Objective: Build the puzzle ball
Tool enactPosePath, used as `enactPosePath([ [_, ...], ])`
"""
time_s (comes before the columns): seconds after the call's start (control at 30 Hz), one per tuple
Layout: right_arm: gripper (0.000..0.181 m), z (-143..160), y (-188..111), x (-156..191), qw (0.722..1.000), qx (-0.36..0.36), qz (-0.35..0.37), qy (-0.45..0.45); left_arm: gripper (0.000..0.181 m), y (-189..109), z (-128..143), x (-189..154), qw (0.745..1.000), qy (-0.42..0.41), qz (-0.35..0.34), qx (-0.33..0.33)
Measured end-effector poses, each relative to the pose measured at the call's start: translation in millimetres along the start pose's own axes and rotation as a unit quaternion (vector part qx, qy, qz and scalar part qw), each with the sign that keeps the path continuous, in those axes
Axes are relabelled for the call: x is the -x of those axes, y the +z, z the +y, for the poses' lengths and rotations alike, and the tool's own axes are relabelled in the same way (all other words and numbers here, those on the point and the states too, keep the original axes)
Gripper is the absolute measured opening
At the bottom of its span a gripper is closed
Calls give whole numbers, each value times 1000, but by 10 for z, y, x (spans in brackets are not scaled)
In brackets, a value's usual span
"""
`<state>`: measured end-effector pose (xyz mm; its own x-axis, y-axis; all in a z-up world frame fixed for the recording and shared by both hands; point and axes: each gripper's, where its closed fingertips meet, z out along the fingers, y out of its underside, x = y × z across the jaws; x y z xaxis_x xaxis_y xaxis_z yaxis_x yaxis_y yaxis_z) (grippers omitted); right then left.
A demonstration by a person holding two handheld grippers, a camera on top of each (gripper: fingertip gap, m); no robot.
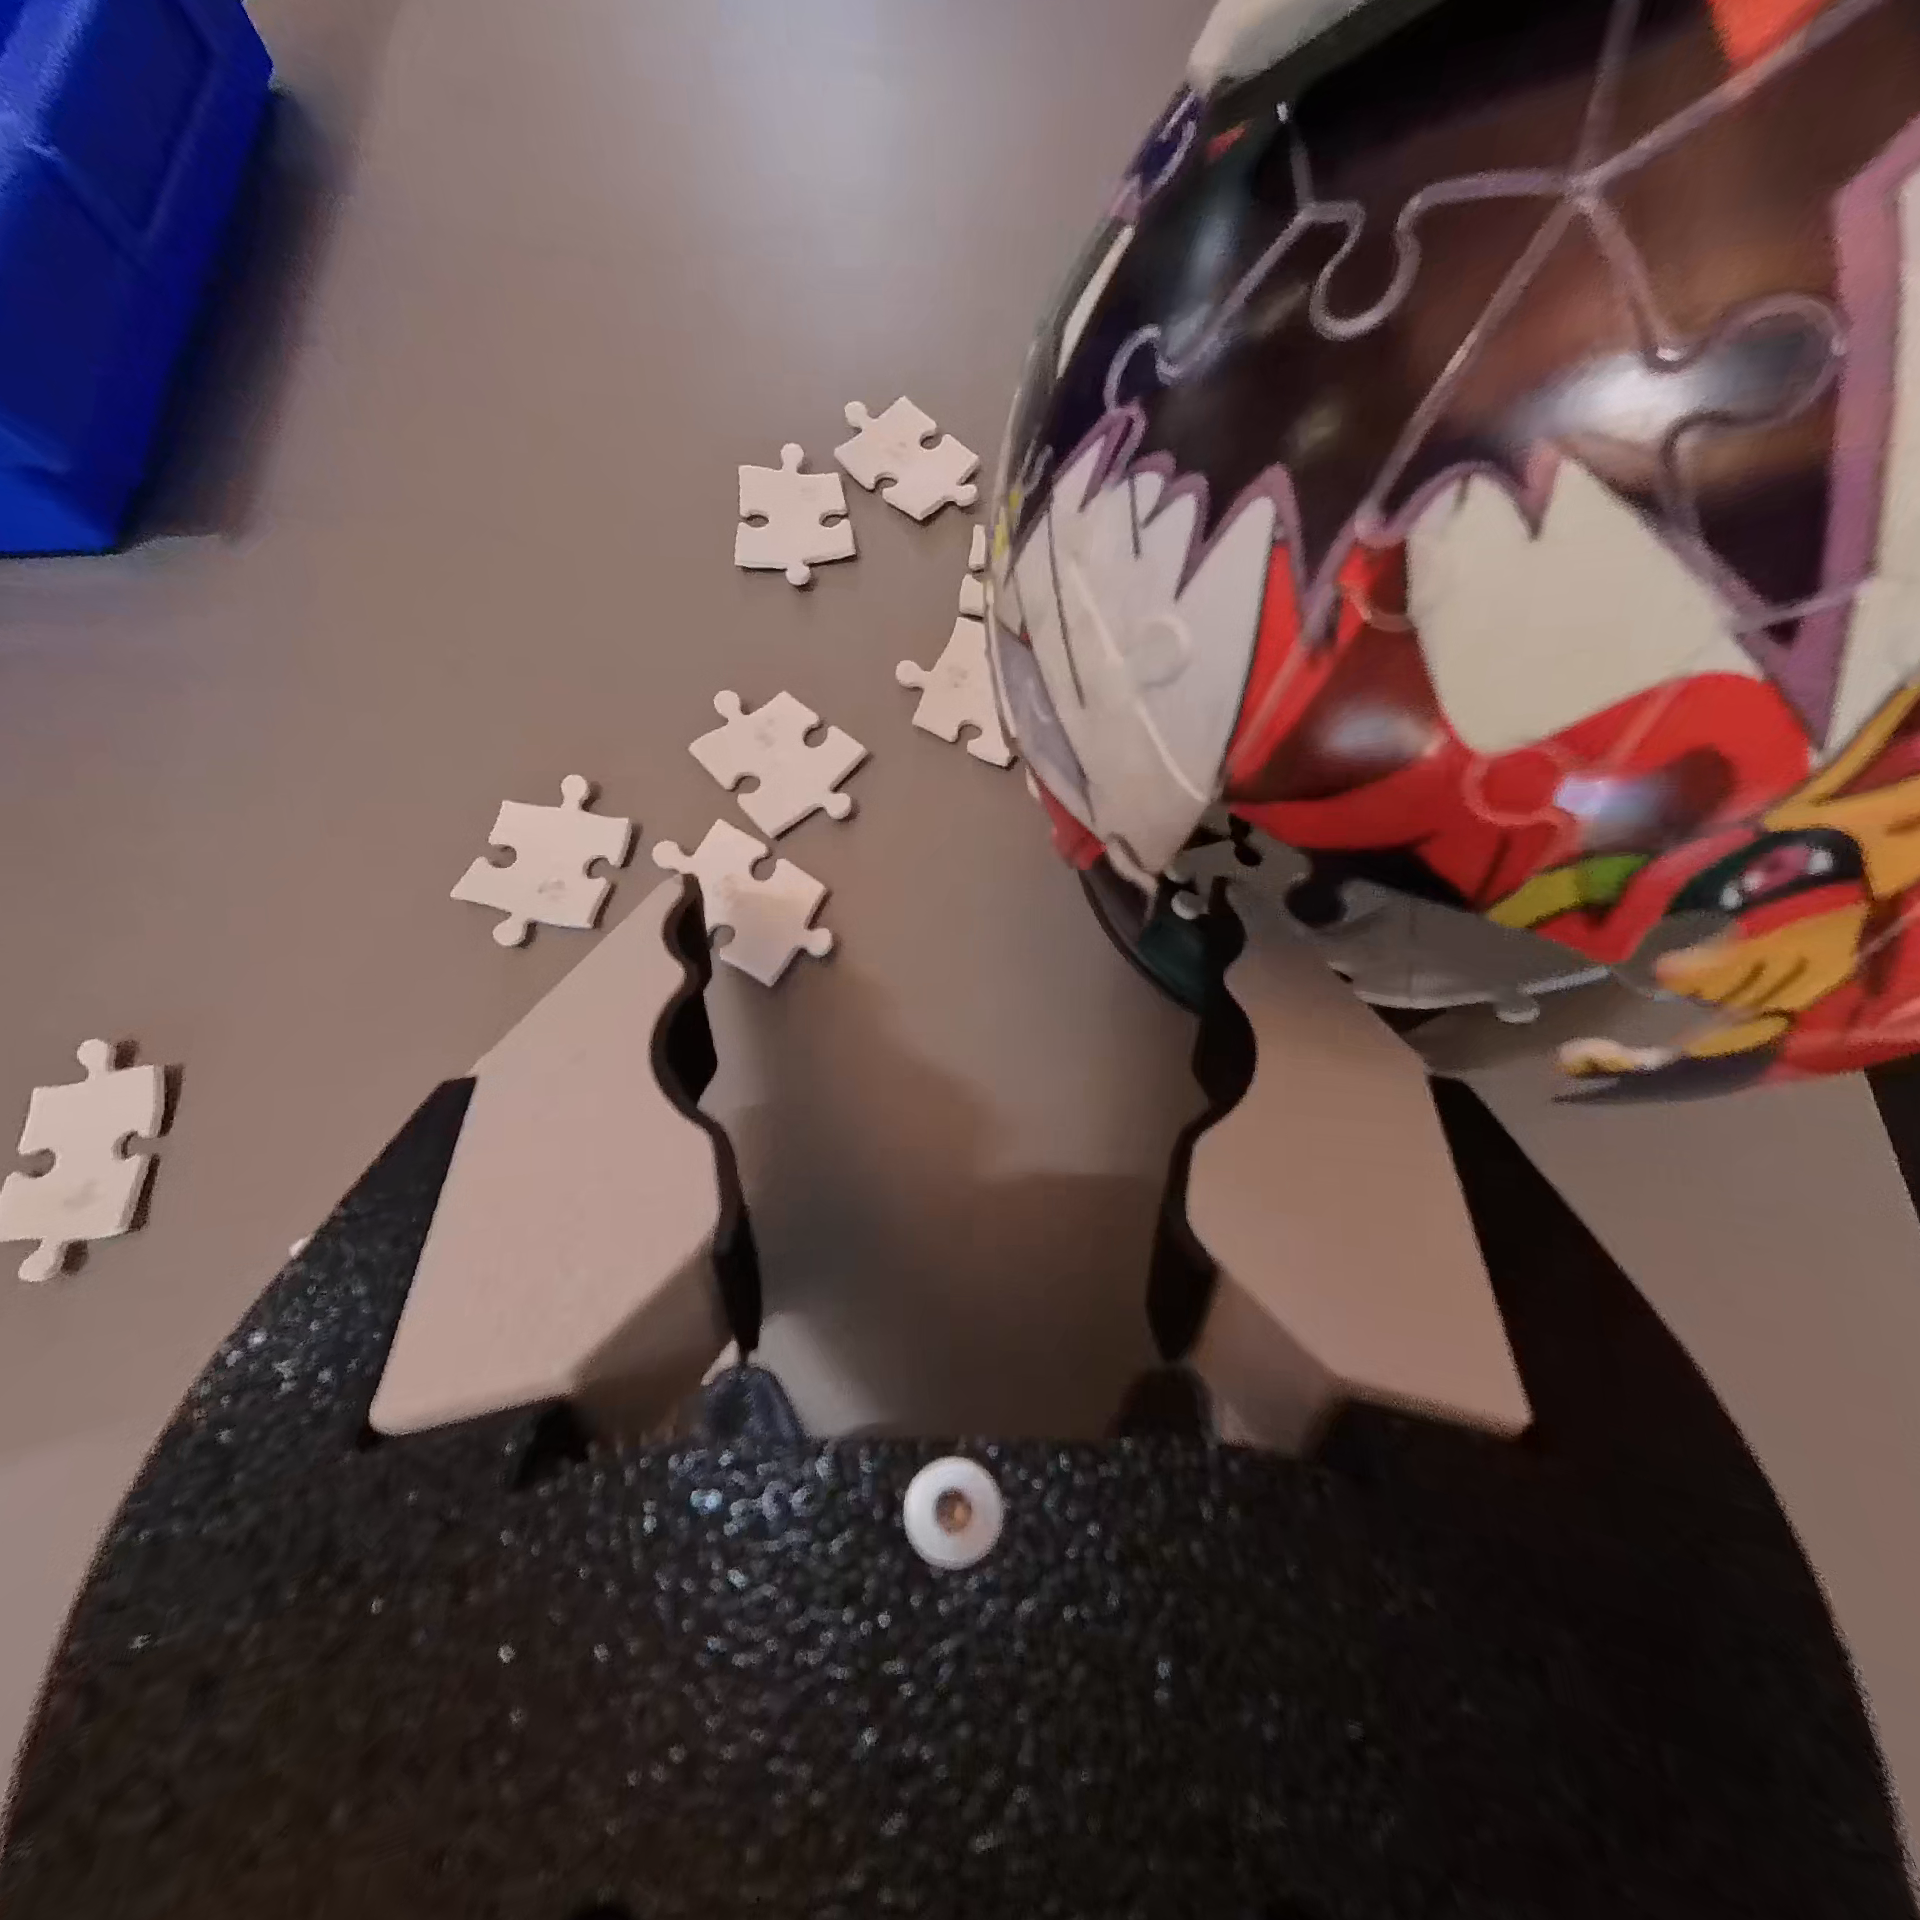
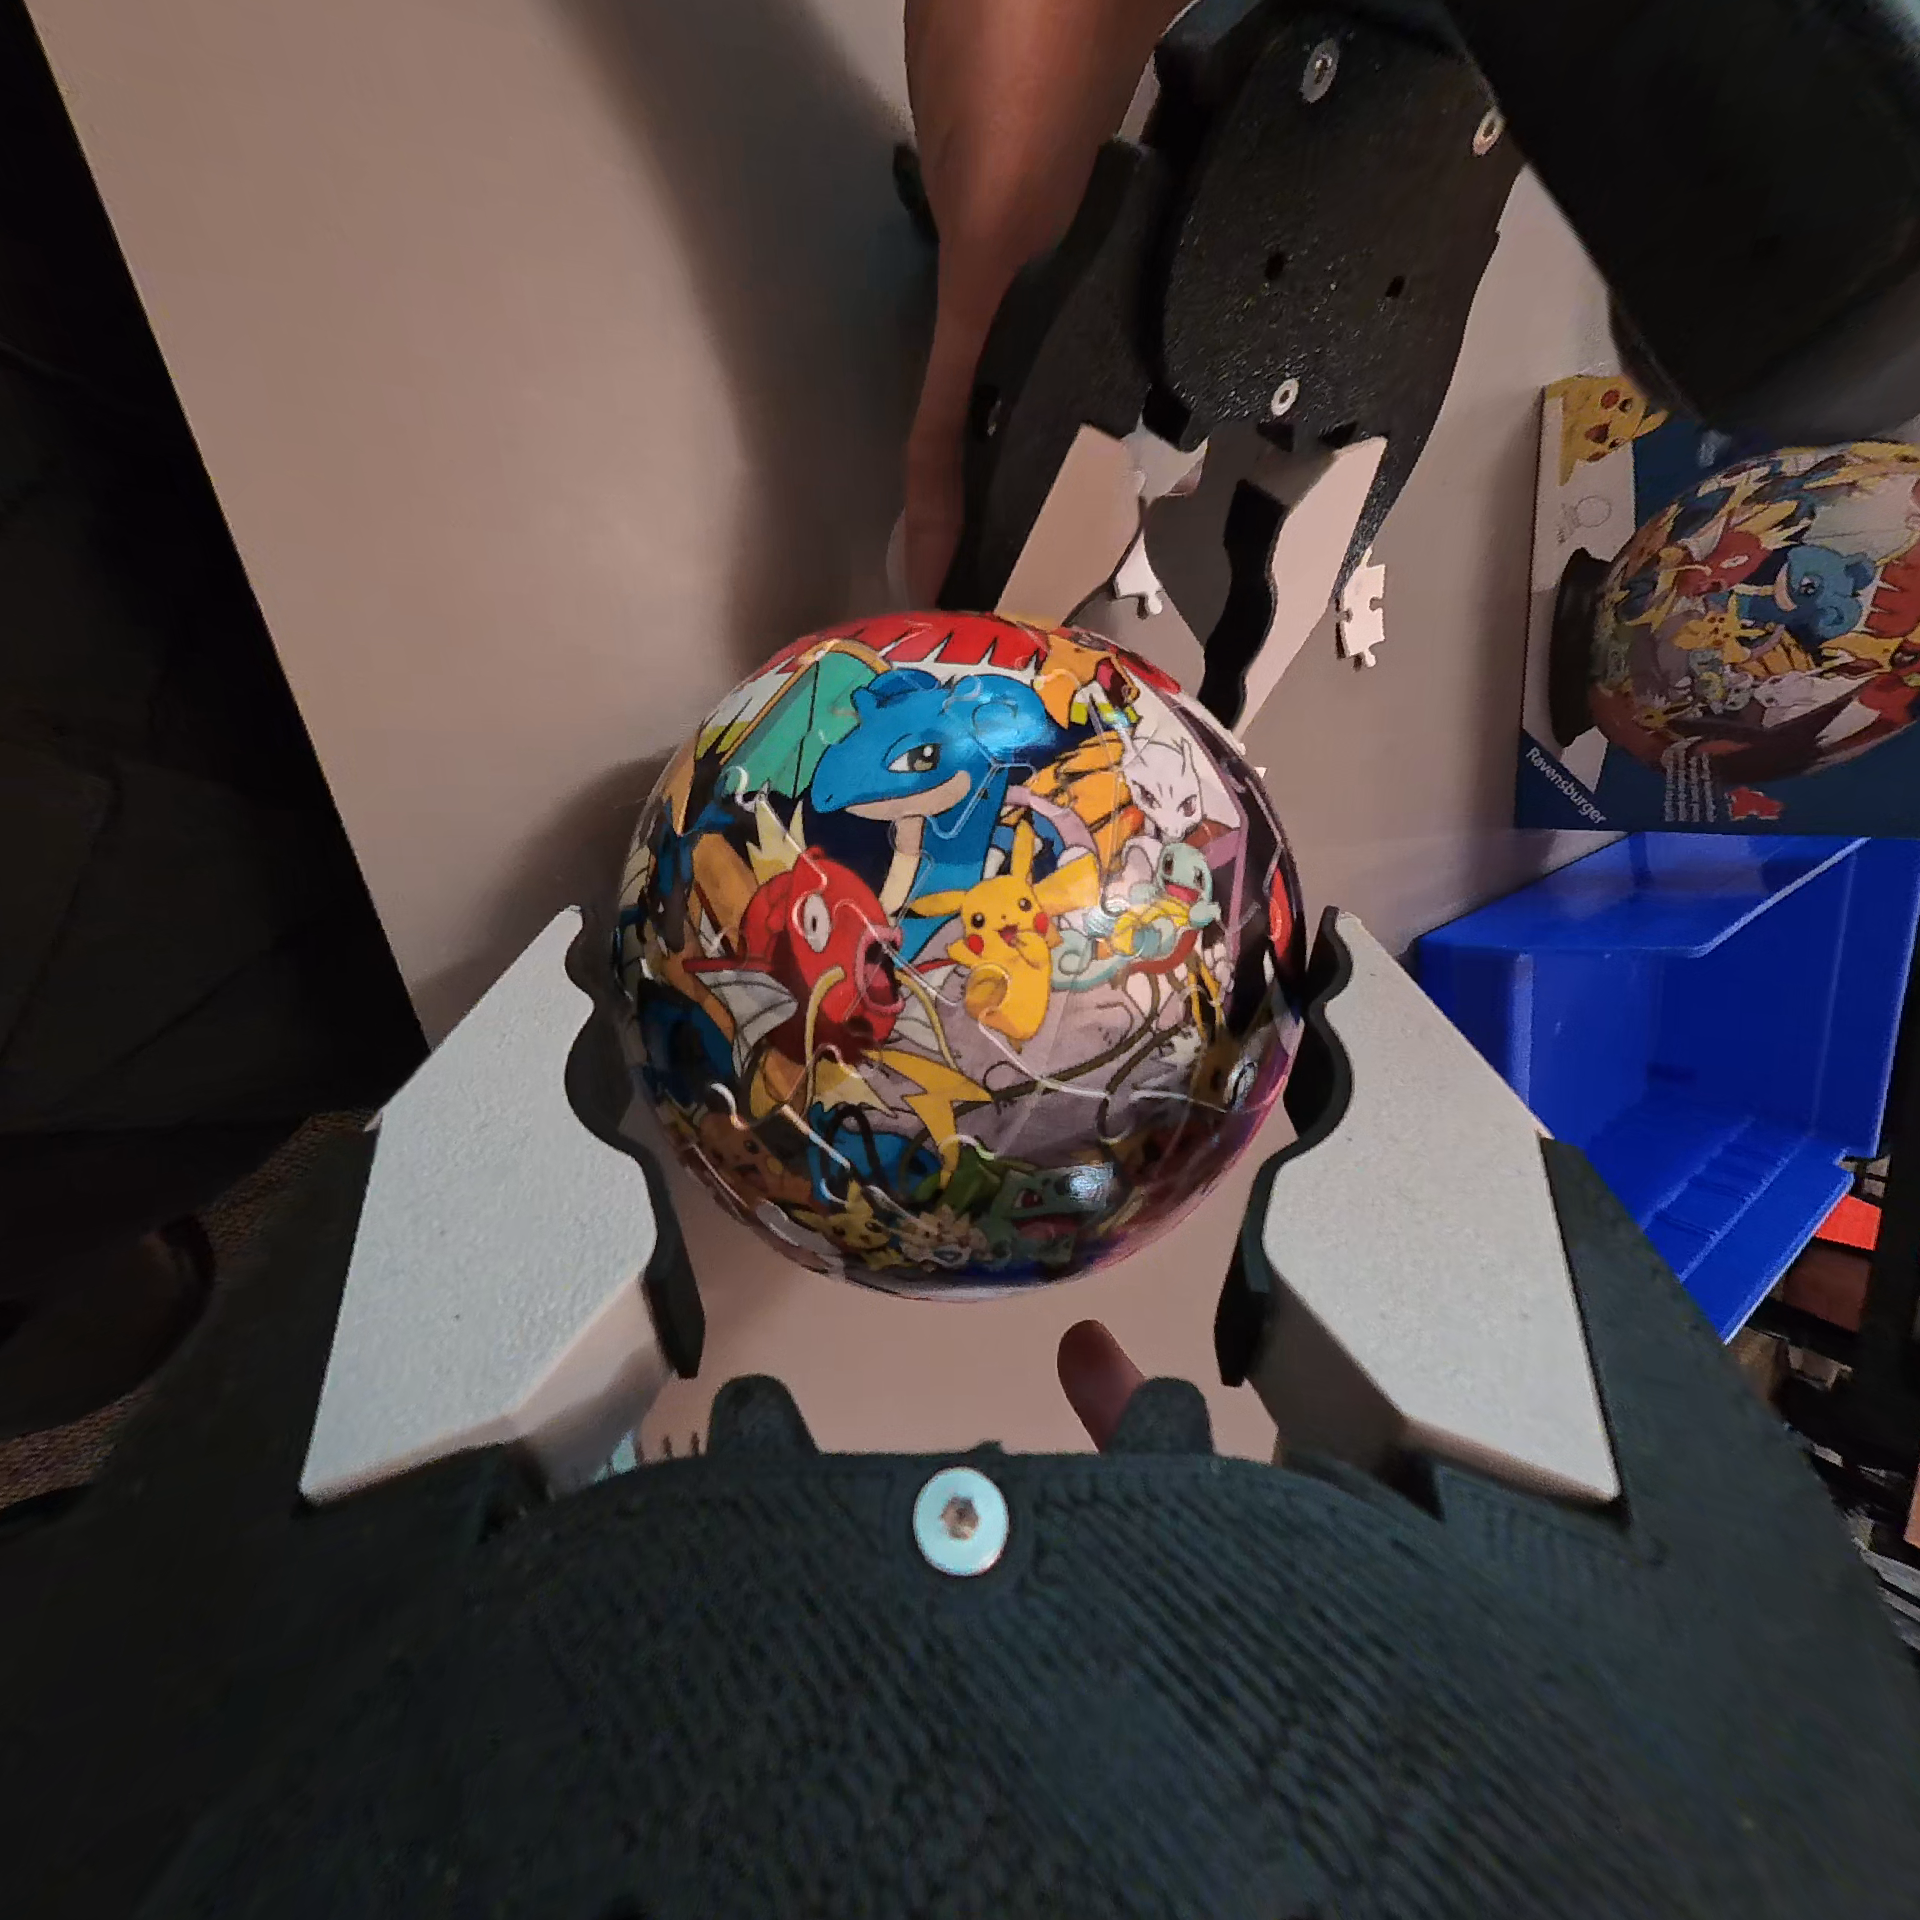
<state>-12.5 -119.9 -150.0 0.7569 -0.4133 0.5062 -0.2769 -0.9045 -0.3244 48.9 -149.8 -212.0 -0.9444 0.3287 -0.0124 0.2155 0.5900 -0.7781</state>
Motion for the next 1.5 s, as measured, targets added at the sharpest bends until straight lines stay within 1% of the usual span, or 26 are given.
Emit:
enactPosePath([
  [0.17, 130, 2, 7, -11, 1000, 1, 0, 1, 89, -64, 28, -6, 1000, 0, 11, 7],
  [0.23, 130, 2, 7, -10, 1000, 2, 0, 1, 76, -83, 83, -17, 1000, 9, 18, 22],
  [0.3, 130, 3, 6, -9, 1000, 3, 1, 1, 69, -88, 196, -13, 998, 36, 17, 51],
  [0.37, 129, 4, 5, -9, 1000, 4, 1, 2, 62, -111, 220, -53, 997, 43, 32, 51],
  [0.43, 129, 4, 4, -9, 1000, 4, 2, 2, 49, -160, 236, -74, 997, 40, 50, 53],
  [0.5, 129, 4, 3, -8, 1000, 4, 2, 2, 40, -210, 233, -85, 996, 58, 61, 41],
  [0.6, 129, 5, 1, -9, 1000, 2, 3, 2, 39, -275, 304, -127, 990, 111, 78, 37],
  [0.67, 129, 4, 0, -11, 1000, 1, 3, 3, 39, -291, 339, -139, 988, 124, 86, 34],
  [0.73, 129, 3, -3, -12, 1000, 1, 2, 4, 33, -305, 370, -163, 988, 108, 101, 35],
  [0.8, 128, -5, -10, -16, 1000, -1, 3, 5, 32, -316, 393, -165, 989, 83, 110, 45],
  [0.83, 127, -11, -13, -18, 1000, -3, 3, 7, 27, -323, 403, -172, 989, 76, 114, 50],
  [0.93, 126, -11, -42, -28, 1000, -6, 6, 15, 20, -365, 443, -247, 986, 78, 136, 59],
  [1.1, 124, -2, -103, -27, 999, -18, 13, 37, 20, -413, 485, -294, 984, 62, 152, 74],
  [1.2, 124, 41, -104, -32, 999, -7, 29, 35, 20, -450, 513, -307, 982, 57, 158, 81],
  [1.3, 124, 3, -111, -43, 998, -20, 51, 33, 20, -462, 525, -306, 982, 57, 160, 80],
  [1.33, 125, 38, -95, -32, 998, -8, 53, 23, 21, -465, 526, -311, 982, 55, 162, 80],
  [1.37, 126, 90, -79, -27, 998, 8, 56, 17, 27, -468, 524, -313, 982, 54, 162, 81],
  [1.4, 127, 133, -74, -29, 998, 21, 58, 17, 40, -467, 514, -297, 983, 54, 156, 81],
  [1.43, 128, 160, -91, -34, 998, 24, 62, 23, 46, -469, 492, -270, 985, 57, 145, 78],
  [1.5, 127, 154, -171, -17, 997, 3, 64, 52, 51, -489, 415, -230, 987, 71, 130, 57],
])
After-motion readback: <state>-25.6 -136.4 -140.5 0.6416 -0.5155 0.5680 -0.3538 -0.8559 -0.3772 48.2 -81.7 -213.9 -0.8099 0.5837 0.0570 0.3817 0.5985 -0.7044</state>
